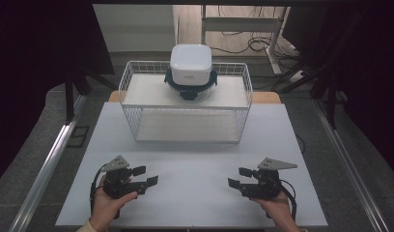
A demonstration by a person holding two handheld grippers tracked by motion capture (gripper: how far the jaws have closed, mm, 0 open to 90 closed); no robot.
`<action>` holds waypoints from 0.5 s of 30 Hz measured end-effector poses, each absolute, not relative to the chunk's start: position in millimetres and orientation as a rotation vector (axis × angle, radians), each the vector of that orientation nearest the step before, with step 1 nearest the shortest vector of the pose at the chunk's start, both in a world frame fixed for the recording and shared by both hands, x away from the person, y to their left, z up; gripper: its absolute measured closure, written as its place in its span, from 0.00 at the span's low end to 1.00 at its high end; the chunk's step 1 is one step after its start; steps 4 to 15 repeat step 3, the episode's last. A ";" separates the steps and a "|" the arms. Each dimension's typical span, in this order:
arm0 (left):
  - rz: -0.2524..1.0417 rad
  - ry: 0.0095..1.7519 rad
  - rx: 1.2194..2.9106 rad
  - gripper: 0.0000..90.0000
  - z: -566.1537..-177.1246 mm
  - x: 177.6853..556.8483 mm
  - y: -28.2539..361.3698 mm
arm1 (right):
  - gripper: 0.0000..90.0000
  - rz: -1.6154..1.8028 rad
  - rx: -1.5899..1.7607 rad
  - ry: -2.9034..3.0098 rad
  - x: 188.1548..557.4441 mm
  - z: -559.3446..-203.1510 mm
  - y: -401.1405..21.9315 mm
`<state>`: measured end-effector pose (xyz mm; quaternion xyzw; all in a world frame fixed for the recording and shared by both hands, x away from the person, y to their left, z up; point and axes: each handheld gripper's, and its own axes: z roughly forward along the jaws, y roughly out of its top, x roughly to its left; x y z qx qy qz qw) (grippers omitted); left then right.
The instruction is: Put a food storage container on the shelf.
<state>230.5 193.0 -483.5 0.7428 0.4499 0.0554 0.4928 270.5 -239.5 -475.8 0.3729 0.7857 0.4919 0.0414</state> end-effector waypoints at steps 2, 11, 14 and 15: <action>0.150 1.088 1.808 0.33 -483.5 229.8 192.3 | 0.33 1.531 1.125 2.393 269.9 -475.0 -239.3; 0.149 1.088 1.811 0.33 -484.3 230.3 192.4 | 0.33 1.534 1.120 2.386 269.7 -474.5 -239.8; 0.149 1.088 1.811 0.33 -484.3 230.3 192.4 | 0.33 1.534 1.120 2.386 269.7 -474.5 -239.8; 0.149 1.088 1.811 0.33 -484.3 230.3 192.4 | 0.33 1.534 1.120 2.386 269.7 -474.5 -239.8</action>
